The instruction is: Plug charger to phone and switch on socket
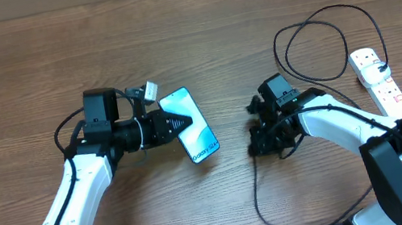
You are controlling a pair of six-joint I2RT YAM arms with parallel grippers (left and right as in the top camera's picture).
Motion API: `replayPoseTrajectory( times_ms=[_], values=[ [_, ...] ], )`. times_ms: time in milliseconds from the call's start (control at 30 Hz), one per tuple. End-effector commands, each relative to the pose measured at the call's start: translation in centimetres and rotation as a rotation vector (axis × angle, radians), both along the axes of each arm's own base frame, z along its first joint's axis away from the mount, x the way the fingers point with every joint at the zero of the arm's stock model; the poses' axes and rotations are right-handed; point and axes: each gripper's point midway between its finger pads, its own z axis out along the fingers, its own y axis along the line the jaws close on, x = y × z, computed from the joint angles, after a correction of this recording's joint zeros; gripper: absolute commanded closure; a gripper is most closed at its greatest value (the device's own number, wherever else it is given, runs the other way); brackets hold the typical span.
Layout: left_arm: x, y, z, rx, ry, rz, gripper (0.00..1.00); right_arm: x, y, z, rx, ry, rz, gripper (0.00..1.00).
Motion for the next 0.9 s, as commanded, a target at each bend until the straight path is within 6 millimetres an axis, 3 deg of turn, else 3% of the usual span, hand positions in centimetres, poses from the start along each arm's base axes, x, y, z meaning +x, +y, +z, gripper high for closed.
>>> replayPoseTrajectory(
  times_ms=[0,167,300,400,567,867],
  values=[
    [-0.7,-0.1,4.0,-0.207,-0.071,-0.109,0.96,-2.1,5.5,6.8,0.469,-0.025,0.244,0.96],
    [0.0,1.7,6.3,-0.306,-0.159,-0.123,0.96,-5.6,6.1,11.2,0.726,-0.043,0.404,0.96],
    [-0.4,1.9,8.1,-0.375,-0.238,-0.189,0.96,-8.4,5.7,13.1,0.87,-0.091,0.52,0.96],
    [-0.6,1.7,8.8,-0.399,-0.245,-0.215,0.96,-9.1,5.8,14.0,0.977,-0.182,0.57,0.96],
    [-1.1,1.0,8.8,-0.405,-0.243,-0.241,0.96,-8.2,6.7,14.1,1.033,-0.259,0.591,0.96],
    [-1.3,0.6,8.8,-0.405,-0.233,-0.251,0.96,-3.9,8.5,14.2,0.992,-0.243,0.49,0.96]
  ],
)
